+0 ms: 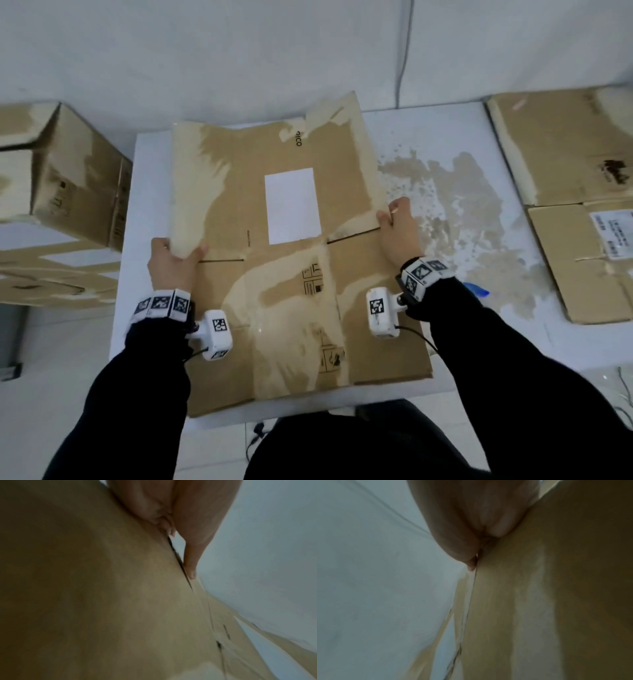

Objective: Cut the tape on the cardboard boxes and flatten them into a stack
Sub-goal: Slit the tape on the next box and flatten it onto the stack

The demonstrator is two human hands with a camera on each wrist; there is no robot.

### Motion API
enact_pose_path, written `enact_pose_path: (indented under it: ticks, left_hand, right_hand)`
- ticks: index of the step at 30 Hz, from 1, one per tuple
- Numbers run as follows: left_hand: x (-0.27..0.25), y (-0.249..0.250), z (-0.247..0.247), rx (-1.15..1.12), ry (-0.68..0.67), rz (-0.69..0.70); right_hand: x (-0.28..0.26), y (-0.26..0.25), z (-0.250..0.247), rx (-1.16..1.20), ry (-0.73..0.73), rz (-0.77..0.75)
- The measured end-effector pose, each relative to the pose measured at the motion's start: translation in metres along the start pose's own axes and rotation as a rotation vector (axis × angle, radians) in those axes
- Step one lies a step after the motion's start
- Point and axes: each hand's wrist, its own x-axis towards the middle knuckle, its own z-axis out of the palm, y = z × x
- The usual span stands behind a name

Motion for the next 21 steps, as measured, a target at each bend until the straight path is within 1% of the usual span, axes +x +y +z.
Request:
enact_pose_path:
  ticks: [2, 4, 7, 10, 13, 16, 18, 21]
  left_hand:
    - [-0.026, 0.023, -0.008, -0.014, 0.034, 0.064]
    - [-0.06, 0.05, -0.007, -0.061, 0.046, 0.154]
    - [-0.107, 0.098, 0.019, -0.177, 0.01, 0.254]
    - [-0.16, 0.154, 0.075, -0.302, -0.042, 0.321]
    - [-0.216, 0.209, 0.15, -0.348, -0.101, 0.341]
    - [-0.264, 0.259, 0.226, -0.405, -0.233, 0.337]
    - [-0.292, 0.288, 0.275, -0.406, -0.317, 0.323]
    - [-0.324, 0.324, 0.334, -0.394, -0.344, 0.294]
  right_hand:
    - [-0.007, 0.0, -0.036, 0.065, 0.04, -0.075]
    - [-0.01, 0.01, -0.085, 0.096, 0.066, -0.144]
    - [0.0, 0.042, -0.167, 0.153, 0.115, -0.169]
    - [0.02, 0.089, -0.251, 0.152, 0.189, -0.169]
    - [0.046, 0.139, -0.342, 0.031, 0.298, -0.149]
    - [0.078, 0.181, -0.43, -0.139, 0.311, -0.058]
    - [0.099, 0.203, -0.475, -0.224, 0.315, -0.005]
    - [0.135, 0.234, -0.511, -0.28, 0.309, 0.046]
